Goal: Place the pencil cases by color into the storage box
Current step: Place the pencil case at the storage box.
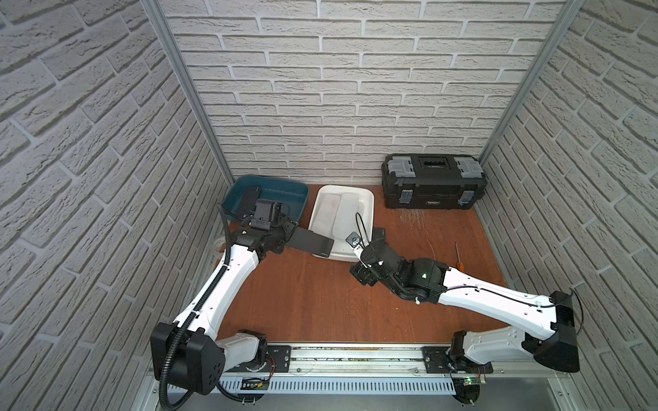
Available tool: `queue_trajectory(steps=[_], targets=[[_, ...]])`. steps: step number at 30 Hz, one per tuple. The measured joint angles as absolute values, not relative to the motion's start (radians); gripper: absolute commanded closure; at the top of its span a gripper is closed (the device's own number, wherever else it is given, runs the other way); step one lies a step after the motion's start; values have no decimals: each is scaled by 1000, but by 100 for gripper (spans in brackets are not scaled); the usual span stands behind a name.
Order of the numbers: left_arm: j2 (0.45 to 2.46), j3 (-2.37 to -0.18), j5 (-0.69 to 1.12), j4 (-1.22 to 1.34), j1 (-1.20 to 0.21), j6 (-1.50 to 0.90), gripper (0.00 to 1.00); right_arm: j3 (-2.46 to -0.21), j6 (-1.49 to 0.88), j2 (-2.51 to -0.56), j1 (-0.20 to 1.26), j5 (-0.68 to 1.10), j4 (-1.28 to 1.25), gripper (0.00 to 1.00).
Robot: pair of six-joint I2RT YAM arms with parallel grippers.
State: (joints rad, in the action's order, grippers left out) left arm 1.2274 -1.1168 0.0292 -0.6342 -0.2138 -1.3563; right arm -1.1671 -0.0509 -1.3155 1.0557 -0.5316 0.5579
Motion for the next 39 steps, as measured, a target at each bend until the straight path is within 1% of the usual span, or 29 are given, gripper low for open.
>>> queue_trajectory(steps=[14, 20, 28, 39], targets=[[1377, -1227, 182, -580, 60, -1339, 57, -1154, -51, -1316, 1055, -544, 557, 14], [1462, -1291, 226, -535, 146, -1355, 57, -1150, -50, -1317, 1047, -544, 557, 15], [1652, -1406, 260, -493, 209, -1370, 57, -1145, -48, -1322, 1029, -543, 552, 14], [1963, -1718, 258, -506, 221, -1330, 60, -1139, -41, -1362, 987, -525, 533, 14]])
